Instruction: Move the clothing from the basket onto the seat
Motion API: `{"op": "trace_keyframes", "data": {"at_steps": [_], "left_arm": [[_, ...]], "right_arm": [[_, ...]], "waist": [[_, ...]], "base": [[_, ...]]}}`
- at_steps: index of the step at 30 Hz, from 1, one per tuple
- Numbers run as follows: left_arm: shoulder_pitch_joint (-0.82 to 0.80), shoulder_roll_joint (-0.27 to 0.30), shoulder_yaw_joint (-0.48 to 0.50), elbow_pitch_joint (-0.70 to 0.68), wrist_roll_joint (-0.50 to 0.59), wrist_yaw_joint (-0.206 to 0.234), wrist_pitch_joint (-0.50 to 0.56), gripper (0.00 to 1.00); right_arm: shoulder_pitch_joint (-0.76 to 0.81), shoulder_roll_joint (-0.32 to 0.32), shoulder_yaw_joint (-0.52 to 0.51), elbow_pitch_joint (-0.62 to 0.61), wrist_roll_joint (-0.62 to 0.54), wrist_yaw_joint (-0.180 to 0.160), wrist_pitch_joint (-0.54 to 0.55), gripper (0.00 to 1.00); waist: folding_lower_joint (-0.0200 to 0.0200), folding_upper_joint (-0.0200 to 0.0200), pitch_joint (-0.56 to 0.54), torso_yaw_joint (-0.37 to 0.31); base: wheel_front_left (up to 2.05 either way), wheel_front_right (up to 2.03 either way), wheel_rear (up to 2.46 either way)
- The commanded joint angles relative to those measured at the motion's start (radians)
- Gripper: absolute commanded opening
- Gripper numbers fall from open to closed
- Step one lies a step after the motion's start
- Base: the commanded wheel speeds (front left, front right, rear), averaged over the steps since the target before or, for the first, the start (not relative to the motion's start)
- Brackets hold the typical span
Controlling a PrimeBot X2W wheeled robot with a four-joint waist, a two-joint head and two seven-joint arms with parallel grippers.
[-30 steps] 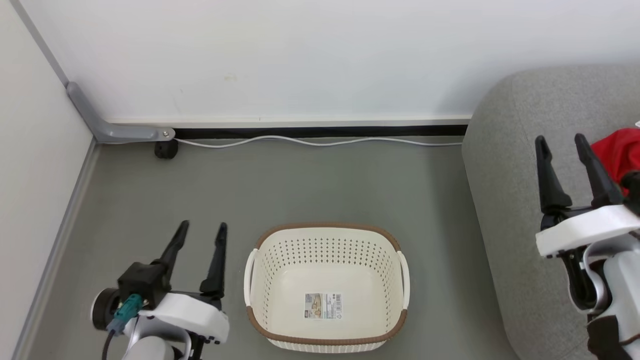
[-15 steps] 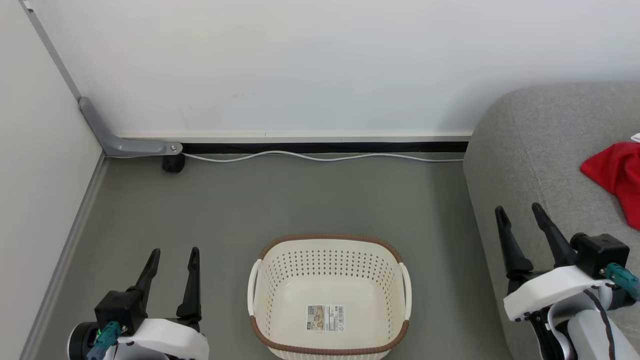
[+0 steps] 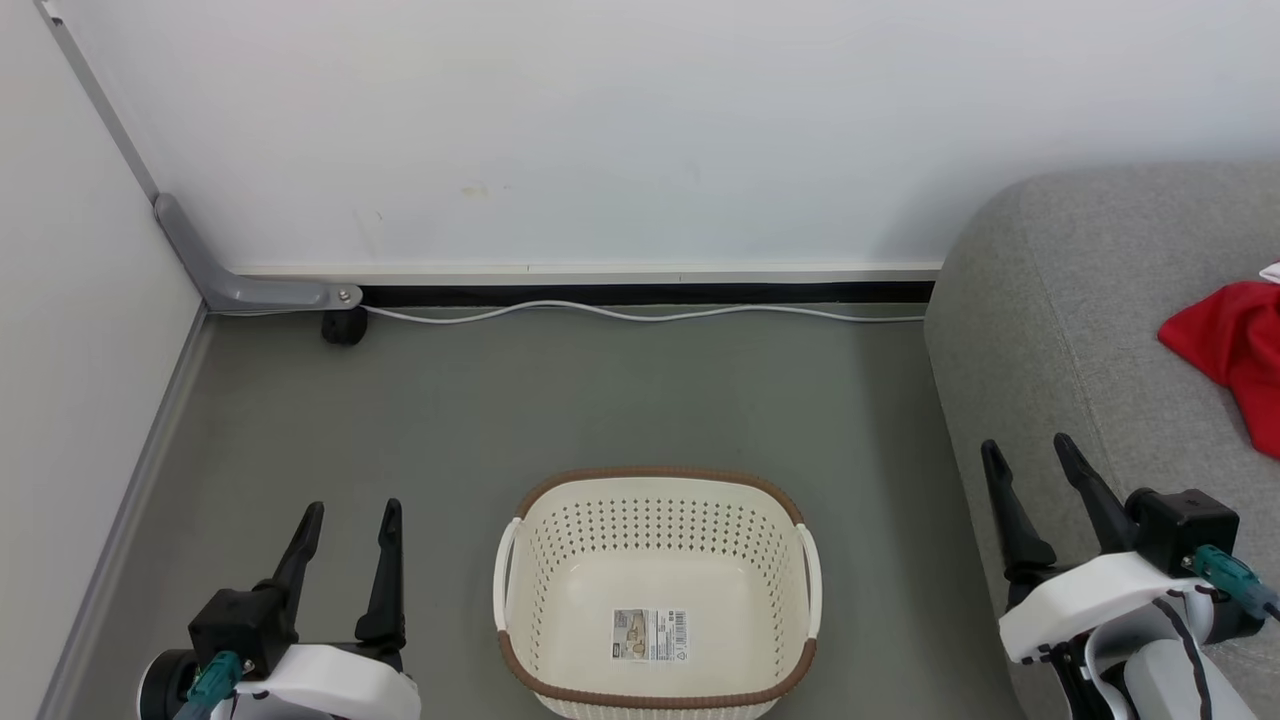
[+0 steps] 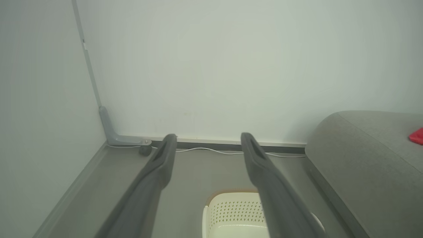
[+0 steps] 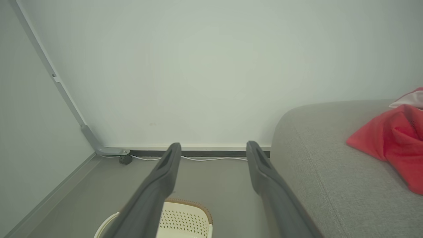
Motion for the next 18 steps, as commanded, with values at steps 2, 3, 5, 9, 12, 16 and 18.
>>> {"op": "trace_keyframes", "data": {"at_steps": [2,3,5,9,12,16,18], "left_arm": [[-0.014,0.008,0.027,-0.03,-0.009,0.01,-0.006,1.0],[-0.013,0.008,0.026,-0.029,-0.009,0.011,-0.006,1.0],[-0.011,0.008,0.024,-0.028,-0.01,0.012,-0.006,1.0],[-0.012,0.007,0.019,-0.025,-0.015,0.01,-0.006,1.0],[-0.012,0.007,0.015,-0.025,-0.017,0.011,-0.006,1.0],[-0.013,0.007,0.013,-0.021,-0.025,0.007,-0.006,1.0],[-0.012,0.007,0.01,-0.018,-0.027,0.003,-0.006,1.0]], "right_arm": [[-0.006,-0.002,0.009,-0.019,-0.011,0.001,-0.006,1.0],[-0.007,-0.002,0.008,-0.019,-0.012,0.001,-0.006,1.0],[-0.009,-0.002,0.007,-0.02,-0.015,0.001,-0.006,1.0],[-0.009,0.0,0.001,-0.024,-0.018,0.001,-0.006,1.0],[-0.007,0.002,-0.001,-0.024,-0.019,0.001,-0.006,1.0],[-0.008,0.004,-0.001,-0.024,-0.021,0.001,-0.006,1.0],[-0.013,0.004,-0.005,-0.025,-0.02,0.001,-0.006,1.0]], "waist": [[0.0,0.0,0.001,-0.001],[0.0,0.0,0.001,-0.002],[0.0,0.0,0.003,-0.004],[0.0,0.0,0.004,-0.005],[0.0,0.0,0.004,-0.006],[0.0,0.0,0.005,-0.011],[0.0,0.0,0.006,-0.015]], "base": [[0.0,0.0,0.0],[0.0,0.0,0.0],[0.0,0.0,0.0],[0.0,0.0,0.0],[0.0,0.0,0.0],[0.0,0.0,0.0],[0.0,0.0,0.0]]}}
